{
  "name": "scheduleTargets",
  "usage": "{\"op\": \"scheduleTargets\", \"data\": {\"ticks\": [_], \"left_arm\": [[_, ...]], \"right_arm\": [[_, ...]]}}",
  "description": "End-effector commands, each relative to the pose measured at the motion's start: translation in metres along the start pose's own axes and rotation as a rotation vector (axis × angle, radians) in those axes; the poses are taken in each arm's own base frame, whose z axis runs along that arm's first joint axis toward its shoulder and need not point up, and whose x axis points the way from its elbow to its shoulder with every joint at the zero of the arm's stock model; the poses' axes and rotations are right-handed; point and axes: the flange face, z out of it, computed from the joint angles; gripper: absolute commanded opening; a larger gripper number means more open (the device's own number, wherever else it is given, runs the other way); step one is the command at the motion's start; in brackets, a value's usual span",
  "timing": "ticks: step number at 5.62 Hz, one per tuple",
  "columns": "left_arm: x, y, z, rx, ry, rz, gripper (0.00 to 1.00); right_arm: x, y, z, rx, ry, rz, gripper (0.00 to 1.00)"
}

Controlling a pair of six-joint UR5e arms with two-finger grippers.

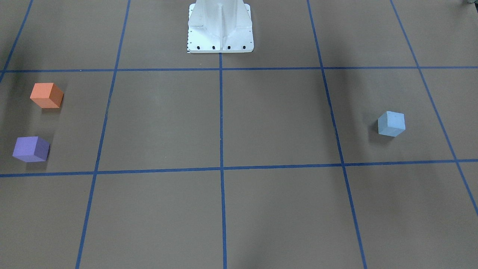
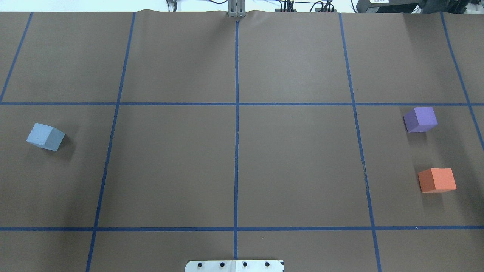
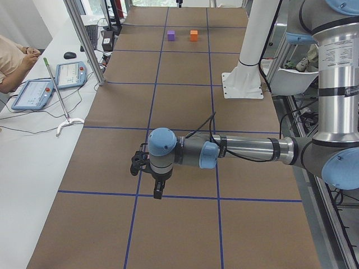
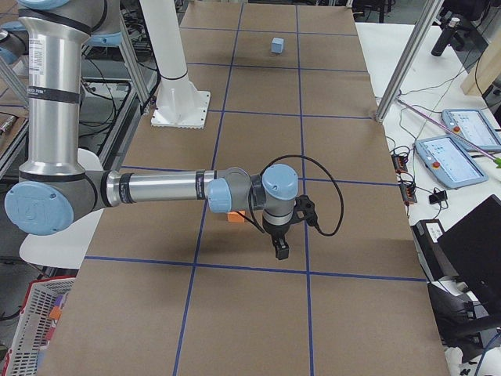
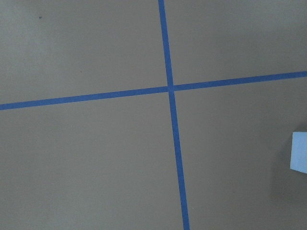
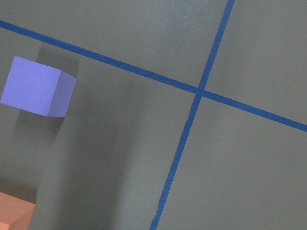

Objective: Place blue block between orange and purple blocks

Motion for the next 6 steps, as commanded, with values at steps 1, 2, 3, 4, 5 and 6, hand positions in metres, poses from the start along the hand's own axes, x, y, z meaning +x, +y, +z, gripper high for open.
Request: {"op": "scheduleTargets", "data": {"ticks": [1, 2, 3, 4, 5, 6], "left_arm": [[0.002, 0.000, 0.001, -0.004, -0.001, 0.005, 1.00], [0.003, 0.000, 0.001, -0.003, -0.002, 0.006, 1.00], [0.005, -0.004, -0.001, 0.001, -0.004, 0.007, 1.00], [0.013, -0.019, -0.011, 0.041, -0.003, 0.035, 1.00], [0.021, -0.032, -0.019, 0.128, -0.006, 0.123, 1.00], [0.039, -0.053, -0.035, 0.225, -0.005, 0.222, 1.00]], "right_arm": [[-0.002, -0.001, -0.002, 0.006, 0.000, -0.012, 1.00], [-0.002, -0.002, -0.003, 0.008, 0.002, -0.016, 1.00], [-0.005, -0.005, -0.007, 0.017, 0.003, -0.018, 1.00], [-0.008, -0.009, -0.011, 0.067, 0.012, -0.056, 1.00], [-0.013, -0.017, -0.018, 0.117, 0.021, -0.102, 1.00], [-0.026, -0.028, -0.035, 0.182, 0.036, -0.147, 1.00]]}}
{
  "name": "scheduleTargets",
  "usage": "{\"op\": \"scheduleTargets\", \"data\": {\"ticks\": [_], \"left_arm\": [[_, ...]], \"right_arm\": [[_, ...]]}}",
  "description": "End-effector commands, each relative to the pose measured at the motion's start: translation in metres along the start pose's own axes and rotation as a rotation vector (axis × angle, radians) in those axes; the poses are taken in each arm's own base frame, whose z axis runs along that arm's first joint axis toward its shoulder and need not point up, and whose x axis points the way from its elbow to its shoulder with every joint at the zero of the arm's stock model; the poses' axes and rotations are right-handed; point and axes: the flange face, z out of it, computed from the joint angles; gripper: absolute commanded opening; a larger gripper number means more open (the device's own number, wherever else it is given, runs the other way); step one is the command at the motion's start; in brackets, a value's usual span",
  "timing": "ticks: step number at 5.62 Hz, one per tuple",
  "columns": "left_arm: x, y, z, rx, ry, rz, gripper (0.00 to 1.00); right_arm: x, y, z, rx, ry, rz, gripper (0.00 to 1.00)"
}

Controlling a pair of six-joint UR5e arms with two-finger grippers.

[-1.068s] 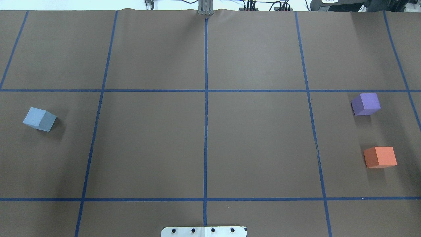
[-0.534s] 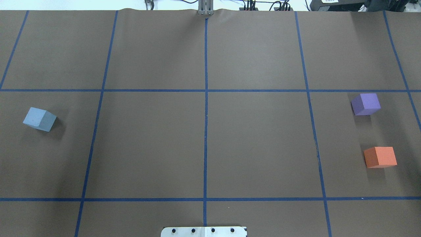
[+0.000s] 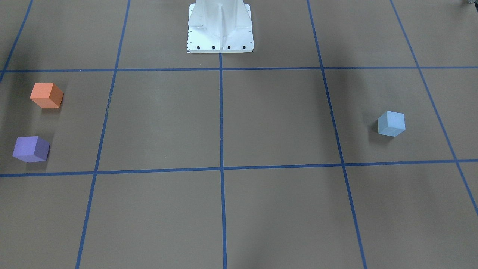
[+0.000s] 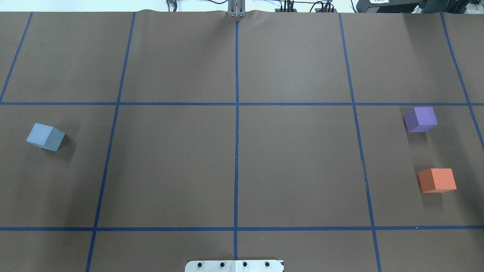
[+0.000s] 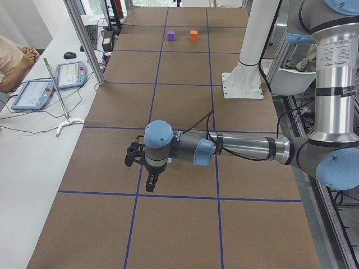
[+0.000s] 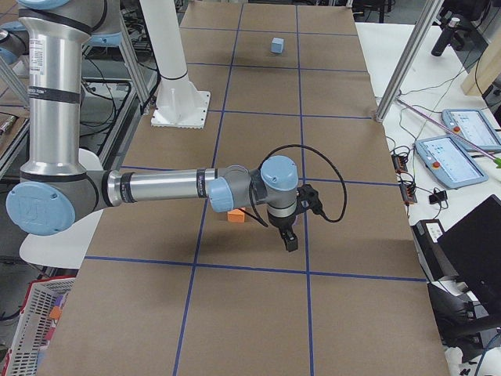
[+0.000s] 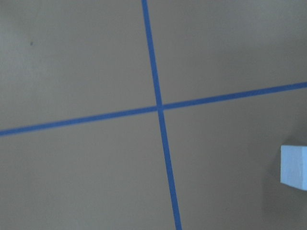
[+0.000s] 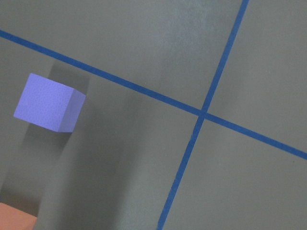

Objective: Place blue block between orange and purple blocks

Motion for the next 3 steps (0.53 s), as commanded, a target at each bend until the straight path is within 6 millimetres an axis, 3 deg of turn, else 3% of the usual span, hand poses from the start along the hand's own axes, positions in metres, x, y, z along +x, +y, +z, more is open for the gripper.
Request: {"op": "scheduleTargets", "data": {"ticks": [1, 2, 3], "left_arm": [[0.016, -0.028, -0.014, 0.127, 0.007, 0.131, 1.00], [0.011, -0.024, -0.005, 0.175, 0.011, 0.183, 1.00], [0.039, -0.023, 0.042, 0.107, 0.060, 0.191, 1.00]], "right_arm": [[-0.012, -0.012, -0.013, 0.077, 0.007, -0.003, 1.00], [-0.014, -0.015, -0.016, 0.109, 0.006, -0.027, 1.00], [-0.012, -0.009, -0.013, 0.101, 0.007, -0.024, 1.00]]}}
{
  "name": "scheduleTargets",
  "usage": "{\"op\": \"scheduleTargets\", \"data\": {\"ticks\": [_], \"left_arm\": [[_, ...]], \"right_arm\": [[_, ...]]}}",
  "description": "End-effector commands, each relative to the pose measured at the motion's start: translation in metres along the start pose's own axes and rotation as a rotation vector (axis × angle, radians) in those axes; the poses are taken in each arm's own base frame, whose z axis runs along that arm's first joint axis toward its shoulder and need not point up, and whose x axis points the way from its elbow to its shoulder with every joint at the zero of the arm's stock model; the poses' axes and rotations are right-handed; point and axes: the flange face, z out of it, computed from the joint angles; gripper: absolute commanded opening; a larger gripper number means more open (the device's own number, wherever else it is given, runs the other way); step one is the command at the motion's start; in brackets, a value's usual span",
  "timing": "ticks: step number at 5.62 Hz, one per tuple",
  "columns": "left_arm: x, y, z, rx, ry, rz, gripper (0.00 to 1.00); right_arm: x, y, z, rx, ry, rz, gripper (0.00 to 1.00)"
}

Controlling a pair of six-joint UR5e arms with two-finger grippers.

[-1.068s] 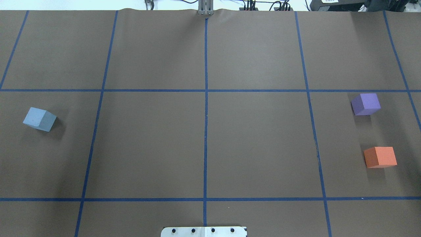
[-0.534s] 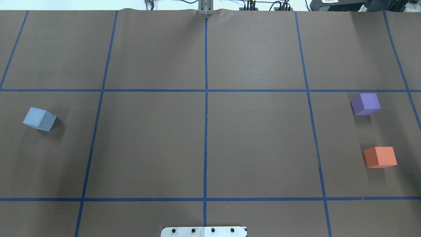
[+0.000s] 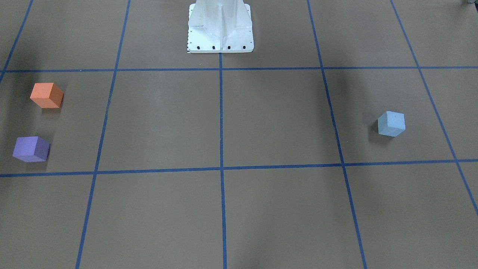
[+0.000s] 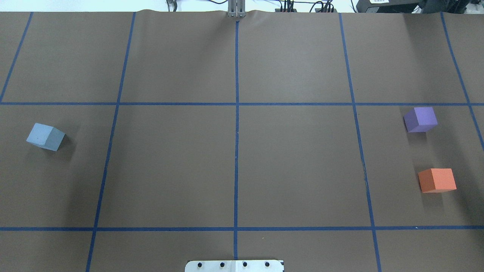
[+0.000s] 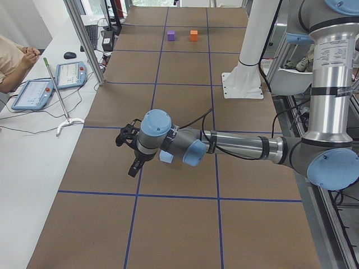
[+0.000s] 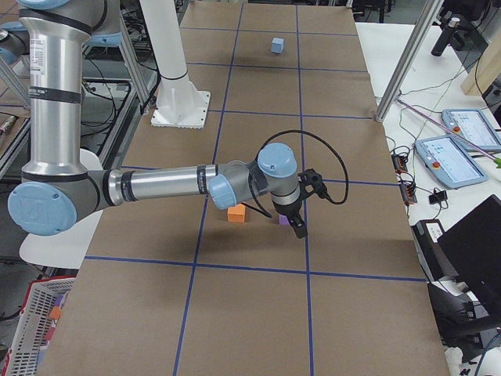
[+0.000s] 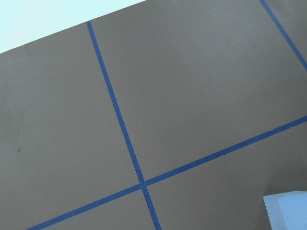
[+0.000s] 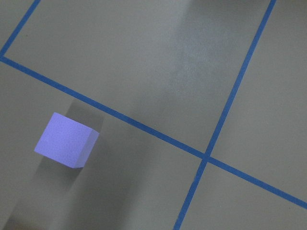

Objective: Place blue block between orange and purple blocks

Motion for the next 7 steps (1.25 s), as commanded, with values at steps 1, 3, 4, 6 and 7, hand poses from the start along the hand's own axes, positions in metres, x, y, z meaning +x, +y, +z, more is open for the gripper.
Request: {"op": "scheduleTargets", "data": {"ticks": [1, 3, 4, 6, 7], "left_arm": [[0.064, -0.005, 0.078, -0.098, 0.090, -0.024, 1.00], [0.124, -0.001, 0.123, -0.161, 0.127, -0.130, 1.00], [0.157, 0.004, 0.149, -0.171, 0.065, -0.162, 1.00], [0.209, 0.025, 0.191, -0.223, 0.025, -0.159, 1.00], [0.214, 0.030, 0.196, -0.237, 0.029, -0.152, 1.00]], "right_arm": [[0.000, 0.005, 0.001, 0.003, 0.000, -0.003, 1.00], [0.001, 0.008, 0.002, -0.001, -0.001, 0.001, 1.00], [0.001, 0.007, 0.002, 0.001, 0.000, -0.004, 1.00], [0.001, 0.010, 0.002, -0.002, 0.002, -0.005, 1.00], [0.001, 0.010, 0.002, -0.002, 0.002, -0.005, 1.00]]}}
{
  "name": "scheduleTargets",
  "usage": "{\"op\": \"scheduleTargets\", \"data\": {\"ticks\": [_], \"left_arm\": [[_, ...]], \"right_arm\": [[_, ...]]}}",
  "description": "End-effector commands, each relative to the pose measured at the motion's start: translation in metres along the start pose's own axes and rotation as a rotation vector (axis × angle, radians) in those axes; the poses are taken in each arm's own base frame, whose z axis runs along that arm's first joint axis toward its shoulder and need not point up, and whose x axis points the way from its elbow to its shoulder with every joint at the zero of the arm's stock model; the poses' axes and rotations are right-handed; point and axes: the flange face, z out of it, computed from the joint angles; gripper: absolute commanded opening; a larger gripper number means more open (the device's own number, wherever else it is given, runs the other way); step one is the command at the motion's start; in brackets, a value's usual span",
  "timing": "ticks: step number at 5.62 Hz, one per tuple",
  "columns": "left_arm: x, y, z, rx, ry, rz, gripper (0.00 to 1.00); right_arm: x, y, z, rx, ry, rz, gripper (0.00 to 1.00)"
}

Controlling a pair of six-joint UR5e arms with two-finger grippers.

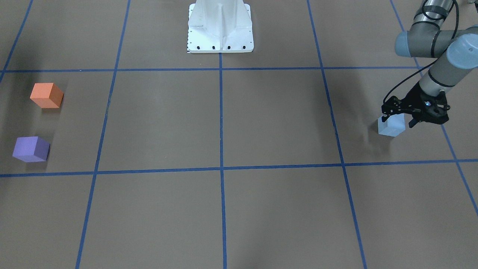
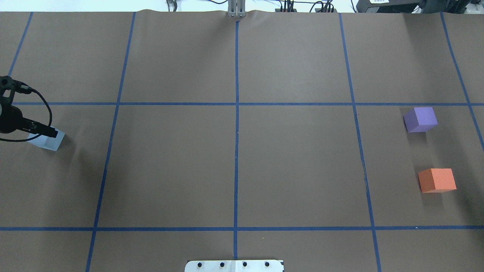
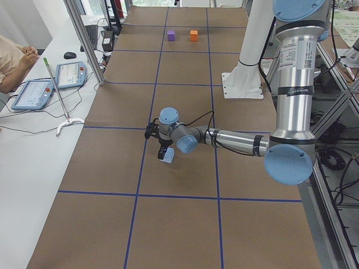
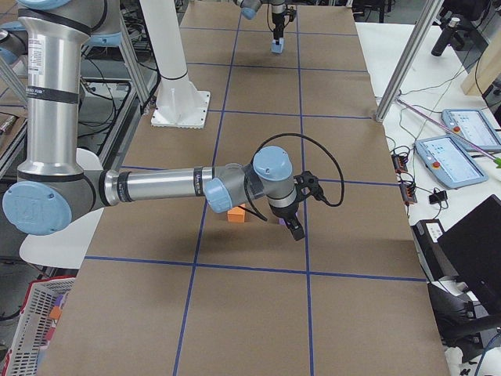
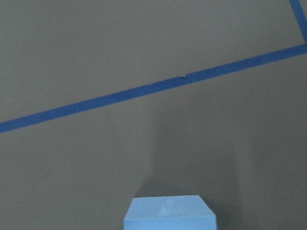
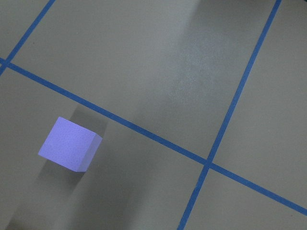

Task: Place blue block between orange and purple blocks
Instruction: 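Lower the left gripper onto the light blue cube and grasp it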

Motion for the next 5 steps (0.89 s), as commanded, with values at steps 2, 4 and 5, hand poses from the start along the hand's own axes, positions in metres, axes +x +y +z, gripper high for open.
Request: {"op": "scheduleTargets", "data": {"ticks": [2, 4, 5], "left_arm": [[0.0041, 0.0083, 0.0127, -0.028, -0.009, 0.003, 0.94], [0.0011, 0.0102, 0.0182, -0.040, -0.016, -0.001, 0.49], [0.0036, 0.0072, 0.0162, -0.034, -0.012, 0.005, 0.21]], "right_arm": [[0.0005, 0.0006, 0.0005, -0.001, 0.000, 0.002, 1.00], [0.0005, 0.0006, 0.0006, -0.001, 0.000, 0.000, 1.00], [0.0005, 0.0006, 0.0006, -0.001, 0.000, 0.000, 1.00]]}}
